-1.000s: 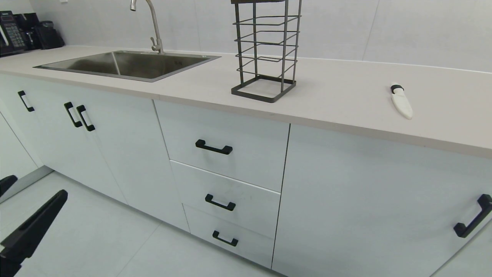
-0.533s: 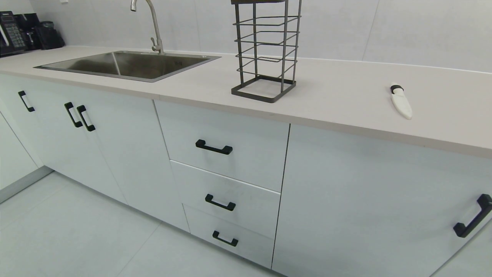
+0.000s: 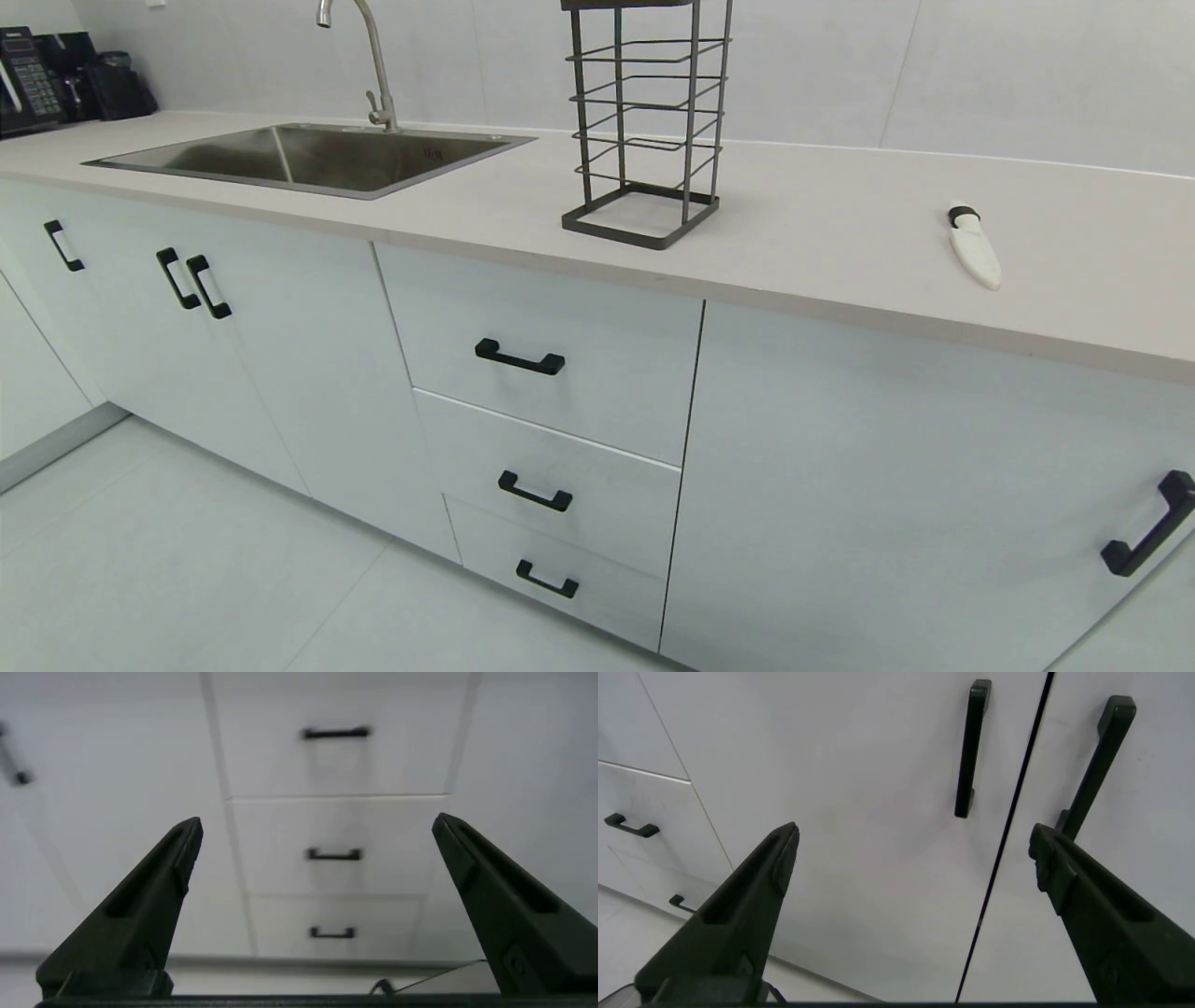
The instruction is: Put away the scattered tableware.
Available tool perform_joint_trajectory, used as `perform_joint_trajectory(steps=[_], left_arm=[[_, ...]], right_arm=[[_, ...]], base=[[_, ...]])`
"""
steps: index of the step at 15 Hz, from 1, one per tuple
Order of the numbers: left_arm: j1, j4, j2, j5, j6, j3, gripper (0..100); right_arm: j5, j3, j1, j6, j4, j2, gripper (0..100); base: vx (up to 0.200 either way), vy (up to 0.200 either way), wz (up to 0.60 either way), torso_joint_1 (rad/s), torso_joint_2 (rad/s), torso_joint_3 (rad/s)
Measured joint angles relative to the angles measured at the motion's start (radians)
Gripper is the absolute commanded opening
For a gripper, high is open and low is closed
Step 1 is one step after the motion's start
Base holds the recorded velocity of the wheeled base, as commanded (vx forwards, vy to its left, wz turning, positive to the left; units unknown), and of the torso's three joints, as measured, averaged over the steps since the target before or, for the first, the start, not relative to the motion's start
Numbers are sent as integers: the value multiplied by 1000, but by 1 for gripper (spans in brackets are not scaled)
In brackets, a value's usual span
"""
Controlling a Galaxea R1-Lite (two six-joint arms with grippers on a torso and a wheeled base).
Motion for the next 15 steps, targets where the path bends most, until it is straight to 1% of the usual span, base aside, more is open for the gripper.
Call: perform_joint_trajectory(steps=[1,2,3,7,8,15], left_arm=[[0,8,-6,13,5,0,100],[0,53,-10,47,13,0,100],[0,53,-12,59,19,0,100],[0,54,-13,68,-2,0,100],[0,55,-13,69,-7,0,100],[0,55,-13,70,-11,0,100]], right_arm=[[0,0,-1,0,0,0,100],[0,0,-1,0,0,0,100],[0,0,0,0,0,0,100],[0,0,0,1,0,0,100],[0,0,0,1,0,0,100],[1,0,-1,4,0,0,100]], base=[[0,0,0,0,0,0],[0,0,0,0,0,0],[0,0,0,0,0,0],[0,0,0,0,0,0],[0,0,-600,7,-2,-2],[0,0,-600,1,4,-2]])
